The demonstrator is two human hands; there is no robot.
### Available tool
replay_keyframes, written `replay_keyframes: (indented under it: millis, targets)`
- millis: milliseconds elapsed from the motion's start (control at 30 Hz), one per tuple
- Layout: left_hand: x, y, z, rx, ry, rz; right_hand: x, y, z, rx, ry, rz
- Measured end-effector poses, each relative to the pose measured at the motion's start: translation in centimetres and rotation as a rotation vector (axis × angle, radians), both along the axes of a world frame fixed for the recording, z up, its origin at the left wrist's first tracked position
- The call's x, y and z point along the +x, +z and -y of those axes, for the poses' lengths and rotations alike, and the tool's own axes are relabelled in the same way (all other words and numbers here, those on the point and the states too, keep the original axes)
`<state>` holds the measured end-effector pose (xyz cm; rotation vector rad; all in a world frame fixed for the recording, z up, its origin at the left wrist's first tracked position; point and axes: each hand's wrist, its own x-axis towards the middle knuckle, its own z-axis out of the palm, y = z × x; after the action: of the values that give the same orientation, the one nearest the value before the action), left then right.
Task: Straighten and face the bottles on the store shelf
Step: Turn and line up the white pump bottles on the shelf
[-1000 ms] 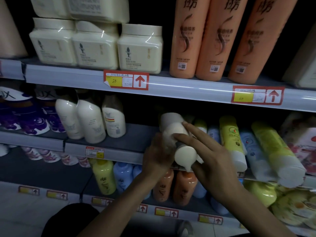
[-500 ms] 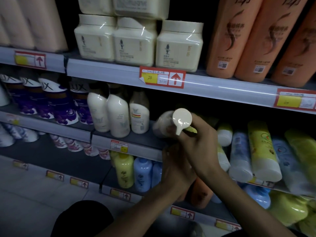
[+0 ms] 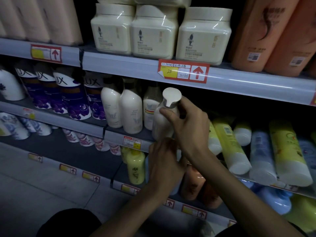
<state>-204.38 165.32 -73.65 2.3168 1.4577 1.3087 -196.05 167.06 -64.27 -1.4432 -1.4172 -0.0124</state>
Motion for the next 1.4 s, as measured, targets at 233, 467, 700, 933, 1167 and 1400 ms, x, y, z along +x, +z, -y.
replay_keyframes:
  millis: [233, 467, 700, 933, 1167, 1400]
  targets:
    - [-3.3, 1.3, -1.9, -0.071, 0.153, 0.247, -1.6, 0.0, -1.2, -0.041, -0.019, 0.023]
    - [-3.6, 1.0, -2.4, -0.187, 0.135, 0.348, -2.2, 0.1, -1.7, -0.083, -0.052, -0.074]
    - [-3.4, 0.8, -2.5, -0.208, 0.157, 0.33, -1.6, -1.9, -3.0, -0.095, 0.08, -0.259]
    - [-3.4, 1.0, -2.2, -0.204, 0.128, 0.351, -0.7, -2.7, -3.1, -0.14, 0.141, -0.302]
    - [-4.0, 1.4, -1.7, -0.211, 0.057, 0.327, 1.3, -3.0, -1.8, -0.208, 0.233, -0.374]
    - [-4.7, 1.9, -0.8, -0.245, 0.028, 0.302, 3.5, -3.7, 0.8, -0.357, 0.224, -0.298]
